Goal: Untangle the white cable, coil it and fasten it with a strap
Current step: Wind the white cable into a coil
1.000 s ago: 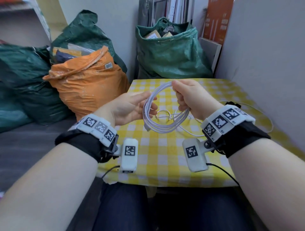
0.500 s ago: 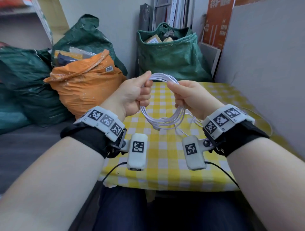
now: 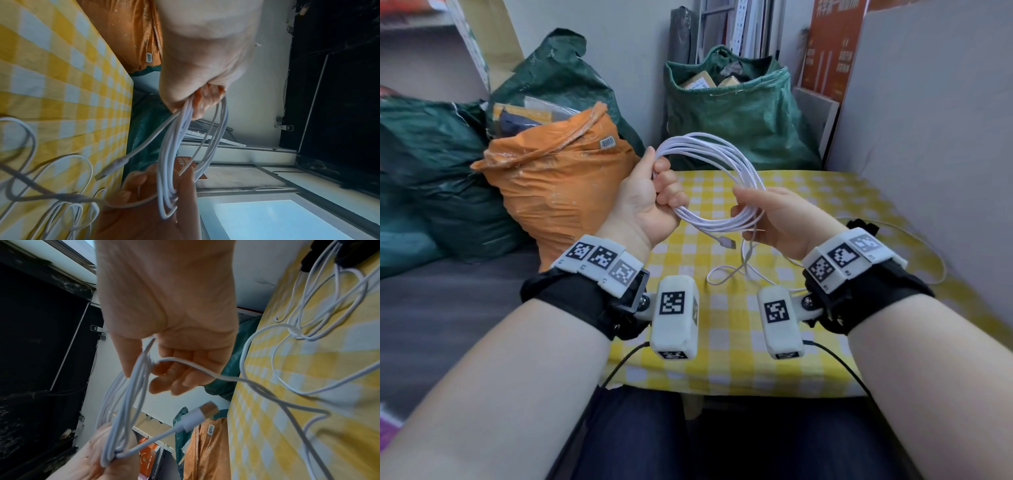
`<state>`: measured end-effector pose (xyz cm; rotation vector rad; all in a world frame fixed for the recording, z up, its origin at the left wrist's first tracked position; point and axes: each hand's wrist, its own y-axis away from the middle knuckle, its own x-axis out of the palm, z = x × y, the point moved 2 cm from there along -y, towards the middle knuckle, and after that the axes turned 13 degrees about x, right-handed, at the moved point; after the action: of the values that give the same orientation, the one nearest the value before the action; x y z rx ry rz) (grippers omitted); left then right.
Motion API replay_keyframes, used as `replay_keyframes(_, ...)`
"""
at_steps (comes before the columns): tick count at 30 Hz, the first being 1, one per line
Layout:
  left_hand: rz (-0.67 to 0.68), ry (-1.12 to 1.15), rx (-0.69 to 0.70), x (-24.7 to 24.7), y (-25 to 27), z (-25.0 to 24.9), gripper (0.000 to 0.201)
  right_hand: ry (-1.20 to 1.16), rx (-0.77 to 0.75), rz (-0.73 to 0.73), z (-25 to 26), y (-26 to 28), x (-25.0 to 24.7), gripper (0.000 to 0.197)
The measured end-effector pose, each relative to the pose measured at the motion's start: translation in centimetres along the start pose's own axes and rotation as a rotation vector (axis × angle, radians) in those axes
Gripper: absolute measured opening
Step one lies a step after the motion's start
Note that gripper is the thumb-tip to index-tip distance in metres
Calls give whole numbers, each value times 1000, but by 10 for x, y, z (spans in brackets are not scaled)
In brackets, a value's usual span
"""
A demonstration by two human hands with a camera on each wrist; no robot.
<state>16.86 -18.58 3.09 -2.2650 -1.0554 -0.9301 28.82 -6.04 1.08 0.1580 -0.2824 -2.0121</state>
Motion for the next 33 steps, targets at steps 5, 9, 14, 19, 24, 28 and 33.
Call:
replay_keyframes(5,-15,32,16,0,-1,1,45,120,110,-14,1,2,4,25)
replay_keyframes(9,-22,28,29,0,-2,2,44,171,210,-1,-1,4,5,45)
replay_keyframes(14,-14,25,40,3,-3,1,44,281,359,62,-6,4,5,72)
replay_keyframes(19,-19,38,43,3,-3,2,44,232,393,139,-3,7,7,81)
replay_keyframes(24,-28,14,27,-1,0,7,45,-101,356,147,-4,0,-4,78)
replay_keyframes(28,-42,19,31,-1,1,9,45,44,395,108,-8,0,-2,84)
replay_keyframes(33,-44,35,58,5,0,5,46,121,412,244,-11,4,7,95)
